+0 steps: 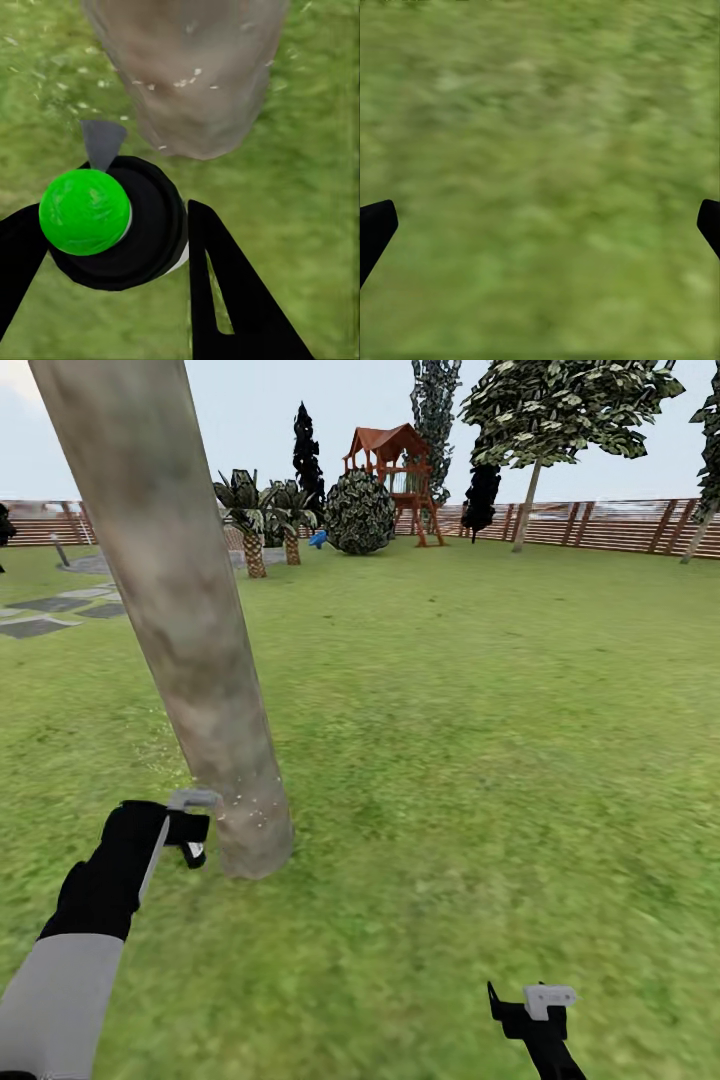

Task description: In the garden, pick up the pesticide atomizer on the floor and spray pesticide onto both trees until each tree trunk is fully covered.

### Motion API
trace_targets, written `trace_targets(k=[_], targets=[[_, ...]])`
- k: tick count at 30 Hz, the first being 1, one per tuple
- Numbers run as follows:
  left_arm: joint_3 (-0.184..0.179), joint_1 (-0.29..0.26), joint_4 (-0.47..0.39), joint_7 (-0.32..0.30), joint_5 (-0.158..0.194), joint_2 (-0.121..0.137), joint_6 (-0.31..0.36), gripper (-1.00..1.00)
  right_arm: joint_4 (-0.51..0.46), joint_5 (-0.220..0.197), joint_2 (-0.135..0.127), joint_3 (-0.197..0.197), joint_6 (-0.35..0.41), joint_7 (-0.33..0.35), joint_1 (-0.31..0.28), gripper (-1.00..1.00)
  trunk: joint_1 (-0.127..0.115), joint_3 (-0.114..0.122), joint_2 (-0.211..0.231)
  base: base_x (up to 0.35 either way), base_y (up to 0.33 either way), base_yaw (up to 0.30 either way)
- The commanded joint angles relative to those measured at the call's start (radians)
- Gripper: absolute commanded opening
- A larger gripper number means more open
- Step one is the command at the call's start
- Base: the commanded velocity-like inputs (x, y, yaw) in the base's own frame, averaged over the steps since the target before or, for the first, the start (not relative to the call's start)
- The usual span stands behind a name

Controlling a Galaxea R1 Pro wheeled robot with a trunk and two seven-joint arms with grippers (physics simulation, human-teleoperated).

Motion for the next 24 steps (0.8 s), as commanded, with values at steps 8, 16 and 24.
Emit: trace_targets(k=[8,16,24], targets=[[-0.022,-0.066,0.001,-0.011,-0.007,0.047,0.013,-1.0,0.0,0.0,0.0,0.0,0.0,0.0,0.0,1.0,0.0,0.0,0.0,0.0,0.0,0.0],[-0.06,-0.124,0.001,-0.011,-0.008,0.009,0.015,-1.0,0.0,0.0,-0.001,0.0,0.0,0.0,0.0,1.0,0.0,0.0,0.0,0.0,0.0,0.0],[-0.059,-0.112,-0.011,-0.012,-0.01,0.035,0.013,-1.0,0.0,0.0,-0.002,0.0,0.0,0.0,0.0,1.0,0.0,0.0,0.0,0.0,-0.053,0.0]])
